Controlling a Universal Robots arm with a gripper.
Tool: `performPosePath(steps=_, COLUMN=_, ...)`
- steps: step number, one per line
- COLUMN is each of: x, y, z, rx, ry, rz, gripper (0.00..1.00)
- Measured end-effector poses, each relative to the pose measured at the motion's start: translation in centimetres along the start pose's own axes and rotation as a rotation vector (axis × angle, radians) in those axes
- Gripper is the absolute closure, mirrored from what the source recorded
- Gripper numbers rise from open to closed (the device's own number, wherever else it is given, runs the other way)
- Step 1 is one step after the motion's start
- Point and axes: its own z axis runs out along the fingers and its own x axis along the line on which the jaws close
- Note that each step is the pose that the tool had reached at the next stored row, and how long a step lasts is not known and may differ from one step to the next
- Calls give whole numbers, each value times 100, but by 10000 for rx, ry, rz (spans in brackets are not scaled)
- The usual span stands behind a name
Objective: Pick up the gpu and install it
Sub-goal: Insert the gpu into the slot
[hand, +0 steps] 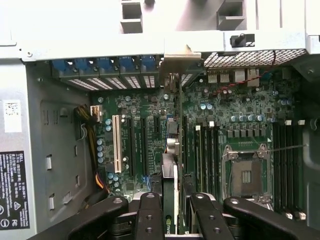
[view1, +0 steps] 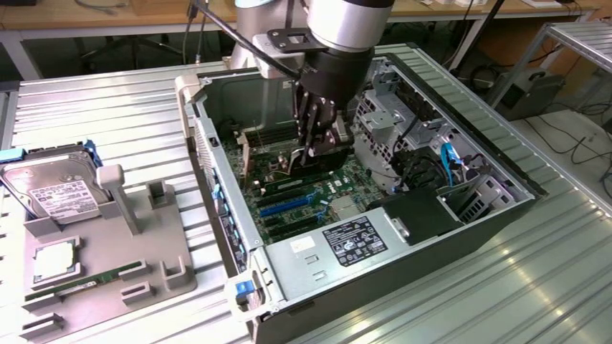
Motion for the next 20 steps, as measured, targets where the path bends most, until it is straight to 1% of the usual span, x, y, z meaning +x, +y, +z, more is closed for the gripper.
performPosePath(steps=3, x=1, y=13, z=67, rx=19, ry=-1, rz=-4, gripper=74)
performPosePath(steps=7, x=2, y=29, z=165, rx=28, ry=-2, rz=-4, gripper=74)
performPosePath(steps=14, x=3, y=49, z=310, rx=41, ry=-2, rz=-5, gripper=74)
performPosePath(steps=20, x=4, y=50, z=438, rx=46, ry=-6, rz=-26, gripper=74)
